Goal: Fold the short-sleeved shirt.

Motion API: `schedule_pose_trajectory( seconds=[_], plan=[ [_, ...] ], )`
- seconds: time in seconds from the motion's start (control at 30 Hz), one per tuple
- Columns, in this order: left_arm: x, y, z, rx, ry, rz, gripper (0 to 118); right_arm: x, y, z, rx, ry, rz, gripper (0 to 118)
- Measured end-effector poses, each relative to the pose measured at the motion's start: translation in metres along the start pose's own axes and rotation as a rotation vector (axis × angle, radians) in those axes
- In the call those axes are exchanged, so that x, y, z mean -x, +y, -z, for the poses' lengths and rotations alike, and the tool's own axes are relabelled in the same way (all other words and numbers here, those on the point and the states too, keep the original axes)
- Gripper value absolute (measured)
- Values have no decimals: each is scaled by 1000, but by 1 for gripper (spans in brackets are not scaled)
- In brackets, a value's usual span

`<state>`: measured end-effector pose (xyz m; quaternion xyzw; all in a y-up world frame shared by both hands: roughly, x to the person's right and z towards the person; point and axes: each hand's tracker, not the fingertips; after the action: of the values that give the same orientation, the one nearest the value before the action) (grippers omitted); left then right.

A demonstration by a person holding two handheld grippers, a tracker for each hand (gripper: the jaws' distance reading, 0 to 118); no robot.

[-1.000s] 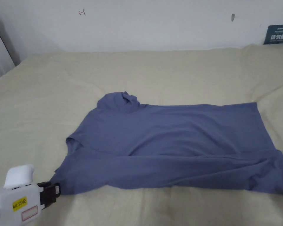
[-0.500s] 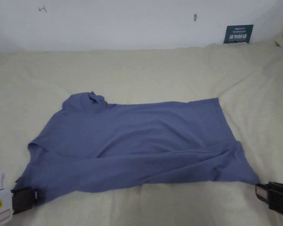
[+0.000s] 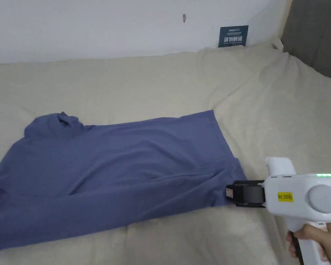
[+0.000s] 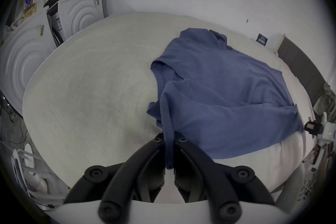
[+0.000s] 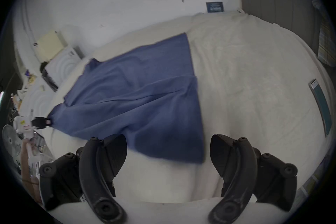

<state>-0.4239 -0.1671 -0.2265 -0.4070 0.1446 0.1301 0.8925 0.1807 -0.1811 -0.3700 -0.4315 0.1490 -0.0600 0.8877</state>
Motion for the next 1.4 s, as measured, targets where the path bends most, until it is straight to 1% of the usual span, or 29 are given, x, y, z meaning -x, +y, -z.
schedule_pose_trajectory(
  seconds=[0.1, 0.13, 0.17, 0.2, 0.23, 0.27, 0.3, 0.33, 0.4, 0.43, 0.5, 0.53, 0.57, 0.63, 0.67, 0.73, 0.77, 0.8, 0.87, 0.93, 1.0, 1.1, 1.13, 1.17, 1.2, 1.23, 1.27, 1.3, 1.4],
  plan=[
    [1, 3, -3, 4, -20, 18, 6, -8, 4, 20, 54, 32, -35, 96],
    [0, 2, -7, 1, -28, 4, 6, -8, 3, 30, 89, -5, -23, 96],
    [-1, 2, -7, 1, -28, 2, 6, -8, 2, 34, 79, 13, -29, 95],
    [-2, 2, -7, -1, -24, 4, 6, -3, 1, 31, 74, -6, -43, 95],
    [-3, 2, -5, -2, -21, 4, 6, 4, 2, 26, 57, -55, -65, 86],
    [-4, 1, -7, 1, -15, 9, 6, 11, 2, 23, 42, -98, -98, 73],
    [-6, 1, -7, 1, -10, 20, 6, 14, 1, 25, 65, -114, -138, 67],
    [-7, 0, -7, 1, -3, 31, 6, 16, 1, 23, 87, -93, -168, 61],
    [-13, -1, -11, 7, 0, 32, 6, 21, 3, 18, 80, -121, -167, 52],
    [-13, -2, -12, 8, -1, 31, 6, 23, 4, 15, 82, -127, -179, 40],
    [-12, -4, -16, 8, -7, 26, 6, 25, 5, 8, 62, -130, -161, 7],
    [-13, -4, -16, 6, -15, 28, 6, 23, 6, 4, 72, 1, -104, 7],
    [-14, -4, -17, 4, -9, 28, 6, 25, 7, 2, 71, 3, -68, 7],
    [-7, -3, -20, 8, -13, 32, 6, 32, 5, -7, 40, -91, -138, 7],
    [4, -1, -18, 5, -25, 24, 6, 31, 6, -15, 37, -80, -155, 7],
    [10, -3, -26, -3, -38, 26, 6, 25, 7, -35, 16, -13, -98, 7],
    [11, -5, -31, -5, -40, 39, 6, 22, 7, -43, 15, 18, -92, 7],
    [7, -10, -40, -1, -24, 81, 6, 19, 4, -52, 4, 1, -83, 7],
    [11, -23, -53, 7, -16, 99, 6, 13, -4, -69, 15, 4, -99, 7],
    [18, -41, -69, 18, -48, 54, 6, 4, -23, -76, 29, -8, -85, 7],
    [23, -60, -73, 41, -72, 23, 6, -5, -43, -75, 89, 14, -50, 7],
    [25, -84, -60, 63, -70, 50, 6, -12, -72, -63, 121, 32, -37, 7],
    [27, -87, -56, 70, -70, 39, 8, -12, -74, -60, 119, 20, -18, 15],
    [27, -88, -55, 78, -67, 14, 16, -12, -77, -60, 120, 12, -5, 32],
    [33, -86, -58, 67, -46, -9, 35, -11, -75, -63, 116, 2, 3, 51],
    [33, -85, -61, 49, -37, -8, 76, -10, -74, -68, 106, -4, 5, 76],
    [34, -82, -65, 18, -48, -16, 99, -8, -70, -75, 85, -10, 7, 89],
    [35, -77, -72, -10, -66, -29, 111, -7, -67, -82, 59, -8, -5, 92],
    [17, -53, -94, -97, -115, -69, 112, -4, -46, -101, -12, -59, -64, 92]
  ],
)
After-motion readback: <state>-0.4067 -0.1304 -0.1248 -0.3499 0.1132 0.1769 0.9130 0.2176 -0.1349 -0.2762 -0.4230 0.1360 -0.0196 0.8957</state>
